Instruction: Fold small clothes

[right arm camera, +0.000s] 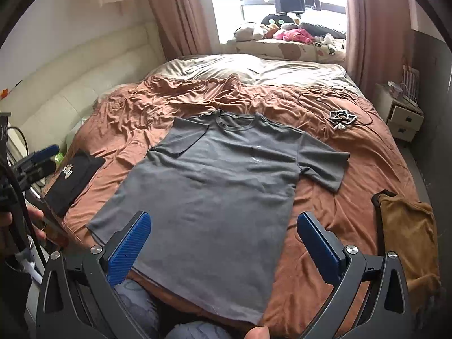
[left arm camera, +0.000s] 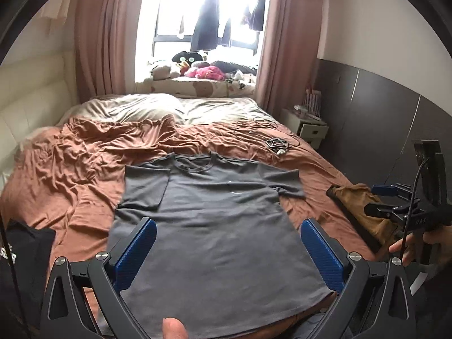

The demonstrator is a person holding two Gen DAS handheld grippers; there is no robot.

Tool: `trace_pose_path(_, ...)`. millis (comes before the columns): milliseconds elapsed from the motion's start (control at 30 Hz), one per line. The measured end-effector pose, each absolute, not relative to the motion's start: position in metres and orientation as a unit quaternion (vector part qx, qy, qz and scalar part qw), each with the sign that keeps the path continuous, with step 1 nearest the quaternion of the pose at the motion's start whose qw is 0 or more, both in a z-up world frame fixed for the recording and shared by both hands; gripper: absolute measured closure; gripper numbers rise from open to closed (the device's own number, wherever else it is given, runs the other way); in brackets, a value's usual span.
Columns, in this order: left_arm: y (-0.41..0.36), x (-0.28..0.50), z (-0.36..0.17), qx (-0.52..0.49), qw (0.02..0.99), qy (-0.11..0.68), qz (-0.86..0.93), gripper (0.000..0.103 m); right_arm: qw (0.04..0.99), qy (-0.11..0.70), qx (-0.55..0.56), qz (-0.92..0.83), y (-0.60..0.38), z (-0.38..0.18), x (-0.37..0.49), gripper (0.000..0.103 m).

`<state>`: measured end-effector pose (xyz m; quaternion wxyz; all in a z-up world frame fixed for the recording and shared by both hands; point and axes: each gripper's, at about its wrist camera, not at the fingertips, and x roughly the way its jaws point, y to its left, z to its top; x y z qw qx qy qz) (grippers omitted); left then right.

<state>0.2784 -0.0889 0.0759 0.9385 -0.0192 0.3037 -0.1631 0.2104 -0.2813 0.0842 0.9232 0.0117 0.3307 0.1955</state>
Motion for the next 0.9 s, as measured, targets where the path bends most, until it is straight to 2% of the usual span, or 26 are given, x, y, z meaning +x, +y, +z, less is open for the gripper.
trace_pose_path(167,-0.099,0.275,0.082,-0.028,0.941,0.292,-0.171,0.000,0.932,0.304,0.012,0.200,-0.299,0.085,0.203,0.000)
trace_pose_path(367,-0.121,0.285,0.078,-0.011,0.940,0.291,-0.176,0.000,0.931,0.309,0.032,0.195,-0.316,0.069,0.212,0.000)
trace_pose_path(900,-0.162,0.378,0.048,-0.008,0.933,0.315,-0.174,0.000,0.951,0.293,0.034,0.088,-0.343,0.053,0.275,0.000)
